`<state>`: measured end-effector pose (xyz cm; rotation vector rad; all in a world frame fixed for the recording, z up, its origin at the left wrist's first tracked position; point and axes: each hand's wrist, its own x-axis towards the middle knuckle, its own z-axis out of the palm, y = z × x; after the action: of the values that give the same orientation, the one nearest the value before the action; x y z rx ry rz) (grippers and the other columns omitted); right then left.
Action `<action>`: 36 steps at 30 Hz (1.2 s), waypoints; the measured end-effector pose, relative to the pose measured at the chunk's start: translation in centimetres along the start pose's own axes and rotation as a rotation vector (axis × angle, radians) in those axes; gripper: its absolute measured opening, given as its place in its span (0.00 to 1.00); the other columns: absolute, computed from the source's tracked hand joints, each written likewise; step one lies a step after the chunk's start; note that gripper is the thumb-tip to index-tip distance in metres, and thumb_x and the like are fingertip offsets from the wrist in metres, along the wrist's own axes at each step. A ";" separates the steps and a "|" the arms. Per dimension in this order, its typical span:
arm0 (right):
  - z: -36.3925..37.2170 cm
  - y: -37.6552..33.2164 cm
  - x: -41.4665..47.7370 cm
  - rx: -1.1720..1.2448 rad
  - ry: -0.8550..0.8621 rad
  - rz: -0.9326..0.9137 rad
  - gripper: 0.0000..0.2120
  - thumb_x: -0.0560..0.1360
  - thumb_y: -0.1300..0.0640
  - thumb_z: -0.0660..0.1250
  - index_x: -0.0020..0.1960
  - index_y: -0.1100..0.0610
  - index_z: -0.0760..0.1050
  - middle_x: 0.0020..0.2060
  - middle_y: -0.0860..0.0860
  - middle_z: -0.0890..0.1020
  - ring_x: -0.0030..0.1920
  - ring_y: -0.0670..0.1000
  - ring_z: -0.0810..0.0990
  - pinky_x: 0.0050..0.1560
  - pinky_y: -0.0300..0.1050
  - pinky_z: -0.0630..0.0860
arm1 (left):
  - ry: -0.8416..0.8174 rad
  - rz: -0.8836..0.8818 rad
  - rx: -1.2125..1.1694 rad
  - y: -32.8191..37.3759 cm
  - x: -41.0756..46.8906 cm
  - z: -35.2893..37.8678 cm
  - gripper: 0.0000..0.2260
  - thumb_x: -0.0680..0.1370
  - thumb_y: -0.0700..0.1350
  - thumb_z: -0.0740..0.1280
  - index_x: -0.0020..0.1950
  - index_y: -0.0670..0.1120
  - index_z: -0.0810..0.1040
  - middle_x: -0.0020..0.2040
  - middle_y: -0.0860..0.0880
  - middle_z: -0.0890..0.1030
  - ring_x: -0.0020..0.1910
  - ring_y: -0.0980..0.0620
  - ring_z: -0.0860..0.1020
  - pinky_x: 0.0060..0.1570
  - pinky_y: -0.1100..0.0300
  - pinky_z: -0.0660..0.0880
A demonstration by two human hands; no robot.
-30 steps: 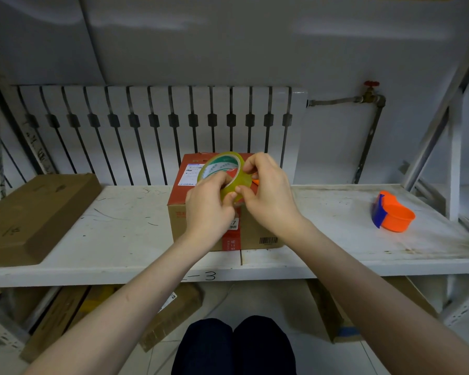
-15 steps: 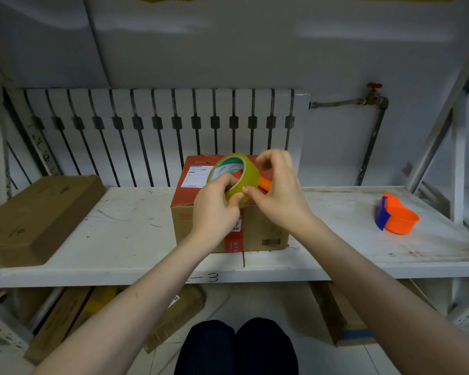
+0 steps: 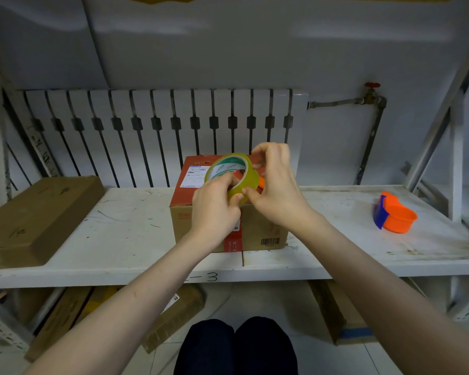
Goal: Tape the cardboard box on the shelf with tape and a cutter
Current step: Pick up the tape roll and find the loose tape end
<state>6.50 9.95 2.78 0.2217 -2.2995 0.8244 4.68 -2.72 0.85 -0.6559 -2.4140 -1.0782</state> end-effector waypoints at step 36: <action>1.0 0.0 -1.5 0.035 -0.064 0.010 0.26 0.69 0.66 0.70 0.62 0.54 0.62 0.58 0.48 0.64 0.52 0.41 0.69 0.49 0.32 0.73 | -0.041 -0.116 0.017 -0.4 -1.0 0.1 0.07 0.75 0.44 0.68 0.46 0.52 0.71 0.44 0.54 0.76 0.47 0.51 0.75 0.57 0.46 0.73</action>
<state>7.07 9.28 1.21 0.2558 -2.3486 0.8750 5.22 -3.13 0.06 -0.5431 -2.5200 -1.0984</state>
